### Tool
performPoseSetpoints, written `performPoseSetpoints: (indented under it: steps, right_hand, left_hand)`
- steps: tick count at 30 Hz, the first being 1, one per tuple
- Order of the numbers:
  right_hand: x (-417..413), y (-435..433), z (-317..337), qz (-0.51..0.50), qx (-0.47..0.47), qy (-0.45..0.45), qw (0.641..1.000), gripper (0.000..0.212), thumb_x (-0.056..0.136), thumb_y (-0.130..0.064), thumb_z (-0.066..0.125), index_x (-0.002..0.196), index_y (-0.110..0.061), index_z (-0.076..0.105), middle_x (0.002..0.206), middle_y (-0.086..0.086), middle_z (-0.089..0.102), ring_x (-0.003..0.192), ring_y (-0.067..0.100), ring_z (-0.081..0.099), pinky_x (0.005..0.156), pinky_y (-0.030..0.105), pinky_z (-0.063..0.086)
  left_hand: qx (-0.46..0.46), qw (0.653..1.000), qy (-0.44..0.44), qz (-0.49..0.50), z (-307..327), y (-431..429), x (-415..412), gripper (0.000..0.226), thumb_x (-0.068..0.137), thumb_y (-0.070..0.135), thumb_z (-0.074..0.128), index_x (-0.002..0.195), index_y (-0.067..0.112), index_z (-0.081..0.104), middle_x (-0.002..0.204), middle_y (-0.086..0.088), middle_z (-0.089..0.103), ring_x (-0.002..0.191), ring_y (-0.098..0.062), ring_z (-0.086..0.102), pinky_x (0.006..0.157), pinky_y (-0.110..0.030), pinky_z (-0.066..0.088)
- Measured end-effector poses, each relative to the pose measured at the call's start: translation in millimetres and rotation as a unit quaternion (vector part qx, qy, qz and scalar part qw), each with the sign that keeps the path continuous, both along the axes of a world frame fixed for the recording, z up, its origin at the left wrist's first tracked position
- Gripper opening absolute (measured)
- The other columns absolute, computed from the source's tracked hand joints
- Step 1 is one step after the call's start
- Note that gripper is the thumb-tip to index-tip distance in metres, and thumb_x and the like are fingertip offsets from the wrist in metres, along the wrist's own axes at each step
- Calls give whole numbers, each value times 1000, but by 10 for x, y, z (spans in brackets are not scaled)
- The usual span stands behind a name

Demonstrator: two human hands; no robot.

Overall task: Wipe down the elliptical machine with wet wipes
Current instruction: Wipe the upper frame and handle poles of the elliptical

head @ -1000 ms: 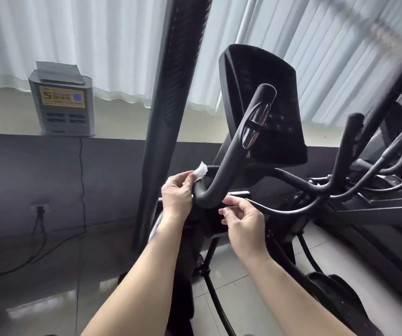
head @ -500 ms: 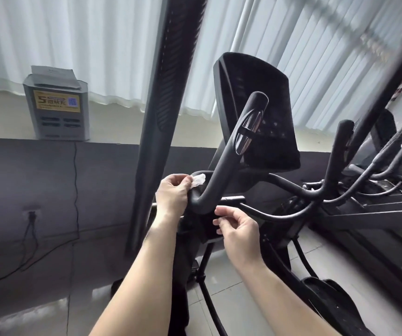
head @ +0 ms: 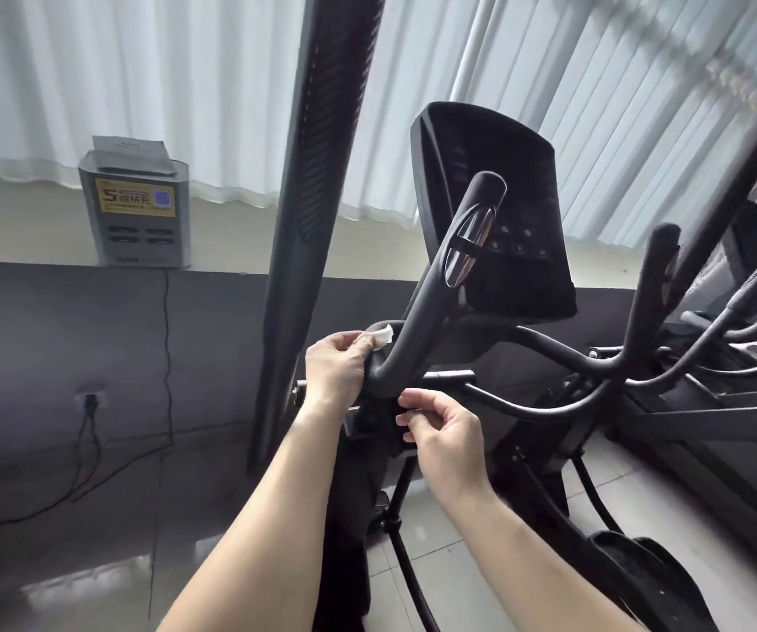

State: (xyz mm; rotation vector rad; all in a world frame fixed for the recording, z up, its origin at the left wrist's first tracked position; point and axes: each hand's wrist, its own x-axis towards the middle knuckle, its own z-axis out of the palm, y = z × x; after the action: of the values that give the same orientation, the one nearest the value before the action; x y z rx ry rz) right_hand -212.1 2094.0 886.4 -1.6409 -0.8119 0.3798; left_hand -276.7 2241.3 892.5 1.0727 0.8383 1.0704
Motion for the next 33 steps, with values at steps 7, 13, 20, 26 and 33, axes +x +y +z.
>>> performPoseSetpoints:
  steps: [7, 13, 20, 26, 33]
  right_hand:
    - [-90, -73, -69, 29, 12, 41, 999, 33, 94, 10, 56, 97, -15, 77, 89, -3, 78, 81, 16, 74, 73, 28, 60]
    - [-177, -173, -142, 67, 19, 70, 995, 28, 94, 7, 59, 97, -15, 77, 92, -3, 78, 83, 18, 74, 70, 25, 58]
    - [-305, -294, -157, 97, 50, 103, 989, 23, 96, 4, 61, 97, -14, 75, 90, 1, 77, 81, 17, 73, 69, 25, 58]
    - [-467, -483, -114, 153, 83, 144, 974, 18, 104, -21, 59, 106, -16, 76, 93, 1, 79, 88, 17, 75, 71, 27, 59]
    - [-625, -490, -49, 161, 108, 181, 964, 12, 98, -18, 70, 93, -10, 78, 87, 8, 78, 77, 18, 72, 71, 28, 58]
  left_hand:
    - [6, 1000, -17, -19, -101, -274, -230, 13, 94, 19, 73, 99, 8, 77, 91, -12, 78, 72, -21, 71, 58, -30, 58]
    - [22, 996, -69, -57, -128, -511, -454, 18, 95, 20, 73, 102, 5, 76, 82, -9, 72, 72, -19, 63, 81, -41, 52]
    - [92, 991, -4, -101, -162, -962, -827, 17, 94, 27, 72, 102, 14, 79, 93, -11, 75, 83, -19, 59, 76, -29, 47]
    - [117, 989, 59, -73, -216, -1311, -995, 16, 100, 20, 64, 104, 12, 77, 89, -2, 77, 76, -6, 67, 68, -18, 48]
    - [127, 984, 121, -24, -130, -1369, -1298, 17, 95, 29, 72, 94, 12, 74, 86, -4, 77, 79, -15, 71, 79, -37, 55]
